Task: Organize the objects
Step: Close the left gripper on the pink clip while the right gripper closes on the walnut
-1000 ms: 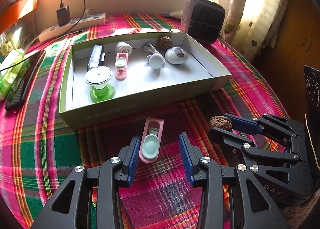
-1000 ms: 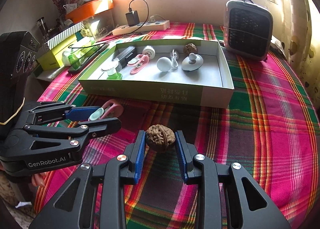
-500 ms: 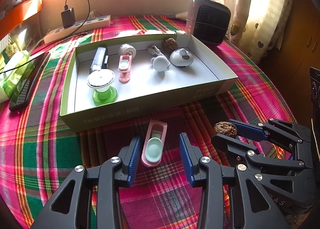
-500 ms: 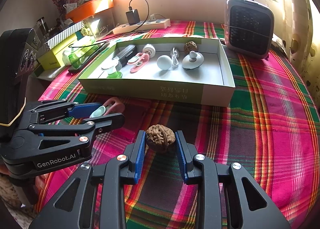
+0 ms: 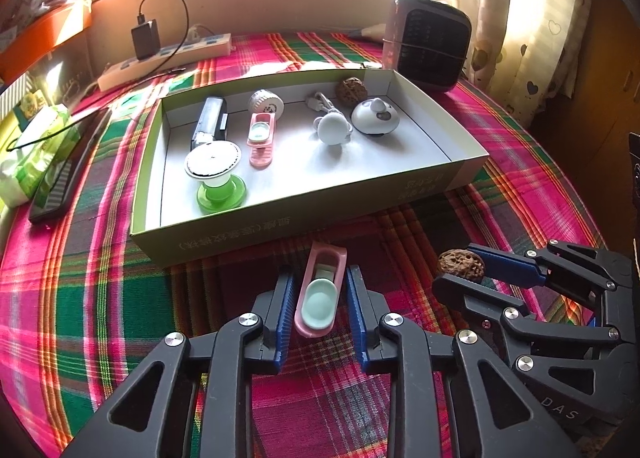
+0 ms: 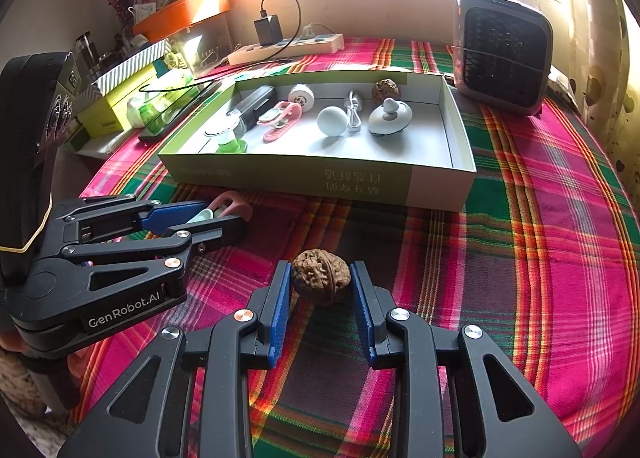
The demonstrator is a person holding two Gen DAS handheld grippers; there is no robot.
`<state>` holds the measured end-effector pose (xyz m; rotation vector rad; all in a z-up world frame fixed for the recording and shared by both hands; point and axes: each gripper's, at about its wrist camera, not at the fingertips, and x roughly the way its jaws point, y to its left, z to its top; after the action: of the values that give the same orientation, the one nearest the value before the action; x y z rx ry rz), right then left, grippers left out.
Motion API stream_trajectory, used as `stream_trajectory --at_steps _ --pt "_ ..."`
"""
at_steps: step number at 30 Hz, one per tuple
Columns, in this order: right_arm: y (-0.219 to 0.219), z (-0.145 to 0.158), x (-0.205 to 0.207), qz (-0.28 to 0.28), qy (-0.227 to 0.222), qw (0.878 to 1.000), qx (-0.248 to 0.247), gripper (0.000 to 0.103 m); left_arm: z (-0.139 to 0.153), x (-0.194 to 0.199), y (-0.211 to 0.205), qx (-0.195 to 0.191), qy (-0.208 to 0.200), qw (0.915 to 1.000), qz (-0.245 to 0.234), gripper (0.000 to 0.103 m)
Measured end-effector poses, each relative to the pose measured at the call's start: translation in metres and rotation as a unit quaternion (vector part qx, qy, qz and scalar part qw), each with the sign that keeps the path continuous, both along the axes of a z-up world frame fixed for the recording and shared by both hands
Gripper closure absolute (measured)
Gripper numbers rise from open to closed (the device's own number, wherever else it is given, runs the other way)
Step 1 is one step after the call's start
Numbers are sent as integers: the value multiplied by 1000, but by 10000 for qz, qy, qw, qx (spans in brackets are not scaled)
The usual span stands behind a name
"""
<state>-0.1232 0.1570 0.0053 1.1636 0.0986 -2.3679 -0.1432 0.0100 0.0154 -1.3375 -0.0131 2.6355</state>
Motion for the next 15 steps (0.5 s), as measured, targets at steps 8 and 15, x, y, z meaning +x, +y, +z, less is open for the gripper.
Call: stream_trajectory --at_steps 8,15 --pt "0 0 0 0 -2 10000 3 72 -1 0 0 -65 34 10000 32 87" --pt "0 -1 0 1 1 10000 6 72 -1 1 1 -99 56 9999 25 87"
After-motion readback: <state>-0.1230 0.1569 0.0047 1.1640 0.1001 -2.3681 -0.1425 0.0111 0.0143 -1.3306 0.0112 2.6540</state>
